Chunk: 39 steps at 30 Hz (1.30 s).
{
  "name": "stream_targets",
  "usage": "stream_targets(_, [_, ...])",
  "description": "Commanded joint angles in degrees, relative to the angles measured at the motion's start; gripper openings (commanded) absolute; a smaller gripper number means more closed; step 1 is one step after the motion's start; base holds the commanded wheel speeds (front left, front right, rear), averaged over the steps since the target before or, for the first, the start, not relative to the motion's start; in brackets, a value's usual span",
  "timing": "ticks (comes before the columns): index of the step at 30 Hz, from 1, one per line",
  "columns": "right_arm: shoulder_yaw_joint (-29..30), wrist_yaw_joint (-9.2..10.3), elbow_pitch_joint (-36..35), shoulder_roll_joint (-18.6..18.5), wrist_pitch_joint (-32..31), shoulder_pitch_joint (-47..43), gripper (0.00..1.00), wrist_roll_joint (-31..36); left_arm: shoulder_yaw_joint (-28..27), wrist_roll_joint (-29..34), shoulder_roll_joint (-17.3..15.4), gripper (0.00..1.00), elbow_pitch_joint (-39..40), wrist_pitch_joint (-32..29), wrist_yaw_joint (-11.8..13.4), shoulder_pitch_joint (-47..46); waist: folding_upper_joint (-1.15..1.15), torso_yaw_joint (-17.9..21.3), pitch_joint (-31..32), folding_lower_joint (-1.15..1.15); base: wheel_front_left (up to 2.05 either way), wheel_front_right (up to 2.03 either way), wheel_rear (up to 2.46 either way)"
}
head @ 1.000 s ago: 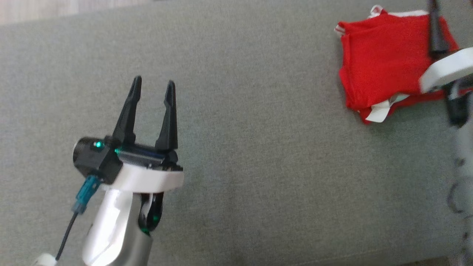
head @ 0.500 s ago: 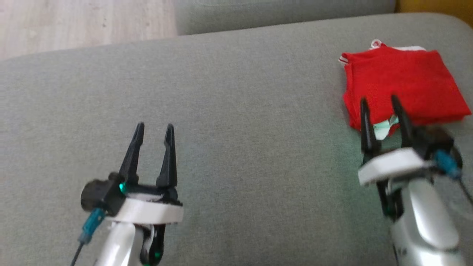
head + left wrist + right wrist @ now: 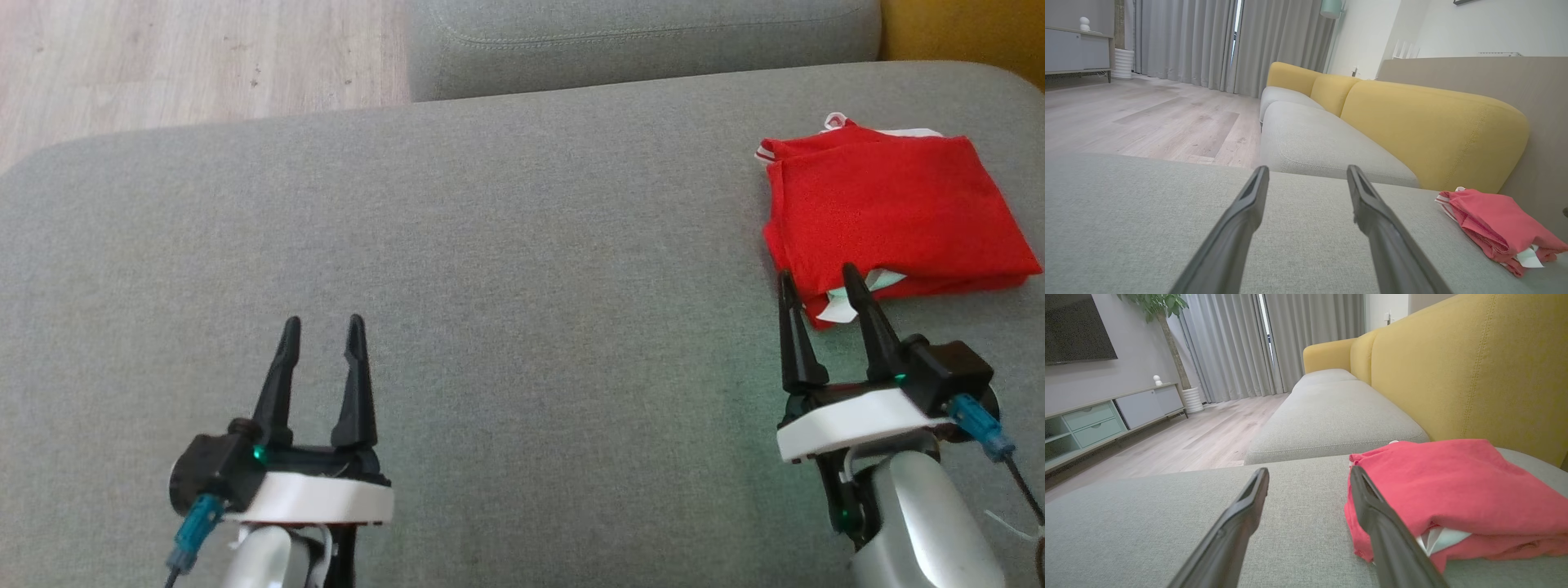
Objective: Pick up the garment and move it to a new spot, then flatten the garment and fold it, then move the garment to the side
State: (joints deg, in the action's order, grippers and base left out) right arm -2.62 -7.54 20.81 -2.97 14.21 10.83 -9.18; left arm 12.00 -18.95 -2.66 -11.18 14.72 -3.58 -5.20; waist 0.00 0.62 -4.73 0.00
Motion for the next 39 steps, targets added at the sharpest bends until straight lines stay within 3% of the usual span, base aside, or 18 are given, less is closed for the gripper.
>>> stream_targets(1, [-1.66, 0.05, -2.43, 0.08, 0.77, 0.51, 1.00, -0.49, -2.53, -0.25, -0.21, 1.00, 1.92, 0.28, -0.08, -0.89, 0.00, 0.03, 0.04, 0.00, 0.00, 0.00, 0.00])
stream_targets(20, [-2.69, 0.05, -3.86, 0.09, 0.78, 0.14, 1.00, -1.44, -4.26, -2.55, -0.21, 1.00, 2.40, 0.28, 0.76, -0.33, 0.00, 0.37, 0.72, 0.00, 0.00, 0.00, 0.00])
stream_targets(21, [-1.13, 0.00, -1.66, 0.01, 0.16, -1.06, 0.00, -1.00, -2.42, -2.34, 0.00, 0.00, 0.37, 0.00, 0.58, 1.00, 0.00, 0.37, 0.73, 0.00, 0.00, 0.00, 0.00])
stream_targets(25, [-1.10, 0.00, 1.35, 0.19, 0.03, -2.29, 0.00, -1.17, -2.36, -2.49, 0.02, 0.00, -2.78, -0.06, 0.54, 2.05, 0.00, 0.38, 0.77, 0.00, 0.00, 0.00, 0.00])
stream_targets(39, [-0.22, 0.01, 0.42, -0.02, -2.09, -2.58, 0.00, -10.60, -3.81, -10.75, -0.28, 0.00, -2.85, -2.15, 0.04, 1.72, 0.00, 0.27, 1.20, 0.00, 0.00, 0.00, 0.00])
